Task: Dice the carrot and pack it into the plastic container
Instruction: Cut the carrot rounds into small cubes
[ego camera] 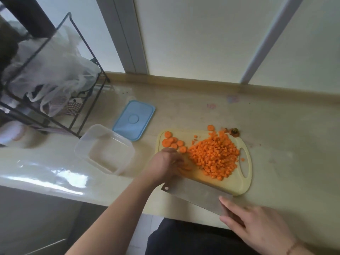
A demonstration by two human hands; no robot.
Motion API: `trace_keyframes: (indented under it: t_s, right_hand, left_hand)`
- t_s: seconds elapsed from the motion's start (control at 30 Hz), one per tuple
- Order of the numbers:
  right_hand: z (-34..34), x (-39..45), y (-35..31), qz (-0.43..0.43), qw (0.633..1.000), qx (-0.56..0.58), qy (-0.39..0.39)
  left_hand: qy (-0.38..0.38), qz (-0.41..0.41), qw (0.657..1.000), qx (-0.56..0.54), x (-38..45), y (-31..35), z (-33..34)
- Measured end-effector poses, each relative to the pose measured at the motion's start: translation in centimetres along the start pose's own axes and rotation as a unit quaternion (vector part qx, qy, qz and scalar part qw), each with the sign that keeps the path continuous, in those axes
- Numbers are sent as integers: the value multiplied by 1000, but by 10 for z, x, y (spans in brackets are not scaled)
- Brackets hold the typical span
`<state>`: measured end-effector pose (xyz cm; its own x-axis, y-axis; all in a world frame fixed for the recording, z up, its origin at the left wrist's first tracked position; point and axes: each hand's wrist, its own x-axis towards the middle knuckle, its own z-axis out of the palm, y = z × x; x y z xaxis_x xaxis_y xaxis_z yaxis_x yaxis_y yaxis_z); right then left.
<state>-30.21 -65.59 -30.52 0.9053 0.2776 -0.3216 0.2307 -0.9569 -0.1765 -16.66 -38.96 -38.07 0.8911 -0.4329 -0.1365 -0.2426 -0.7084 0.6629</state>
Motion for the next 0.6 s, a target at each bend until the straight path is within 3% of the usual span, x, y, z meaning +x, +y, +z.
trace_keyframes:
  t_s: [0.43,0.6]
  right_hand:
    - [-13,-57,1,223,972,75,-26]
    - [9,-66,20,219,966,103,88]
  left_hand:
    - [28,-18,999,18,11,-5,17]
    - [25,33,999,31,13,-2,18]
